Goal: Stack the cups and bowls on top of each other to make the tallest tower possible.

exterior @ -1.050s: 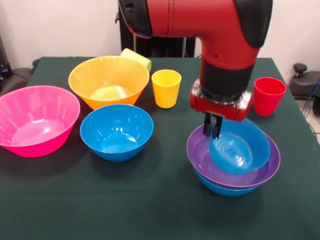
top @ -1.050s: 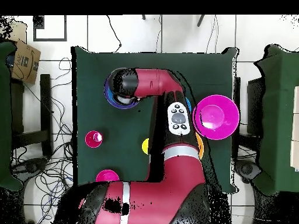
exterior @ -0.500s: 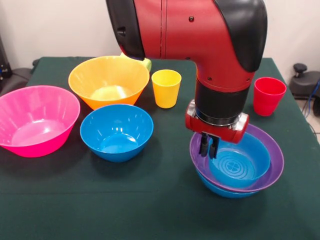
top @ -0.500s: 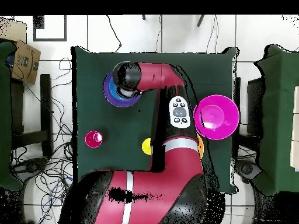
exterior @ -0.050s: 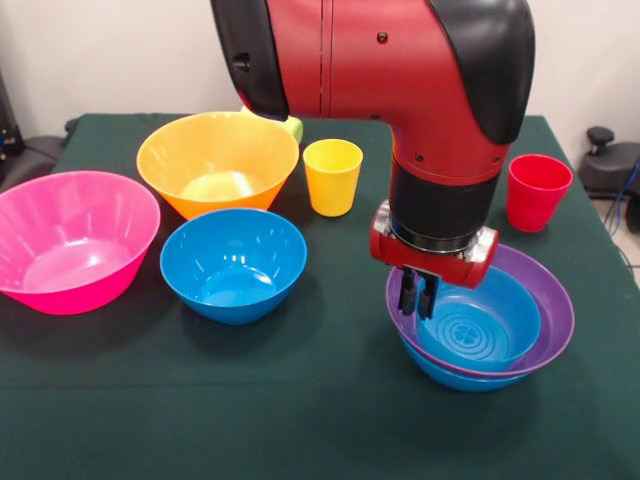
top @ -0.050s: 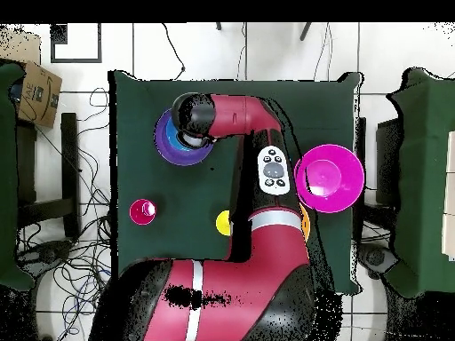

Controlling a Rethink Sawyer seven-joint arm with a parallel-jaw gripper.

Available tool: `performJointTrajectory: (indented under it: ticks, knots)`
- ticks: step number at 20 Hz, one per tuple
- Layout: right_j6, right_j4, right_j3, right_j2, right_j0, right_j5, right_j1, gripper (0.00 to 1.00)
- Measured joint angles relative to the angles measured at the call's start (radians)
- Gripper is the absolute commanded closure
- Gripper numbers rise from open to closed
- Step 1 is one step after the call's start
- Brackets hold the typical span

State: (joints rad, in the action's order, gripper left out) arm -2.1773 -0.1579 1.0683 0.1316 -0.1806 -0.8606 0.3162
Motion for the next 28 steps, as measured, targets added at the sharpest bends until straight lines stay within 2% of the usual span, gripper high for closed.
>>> performJointTrajectory:
  ticks: [9, 10, 28]
  knots:
    - [0.000, 0.000, 0.000, -0.001, 0.000, 0.000, 0.000, 1.00]
    - [0.000, 0.000, 0.000, -0.001, 0.000, 0.000, -0.001, 0.00]
    - [0.000, 0.000, 0.000, -0.001, 0.001, 0.000, -0.010, 0.00]
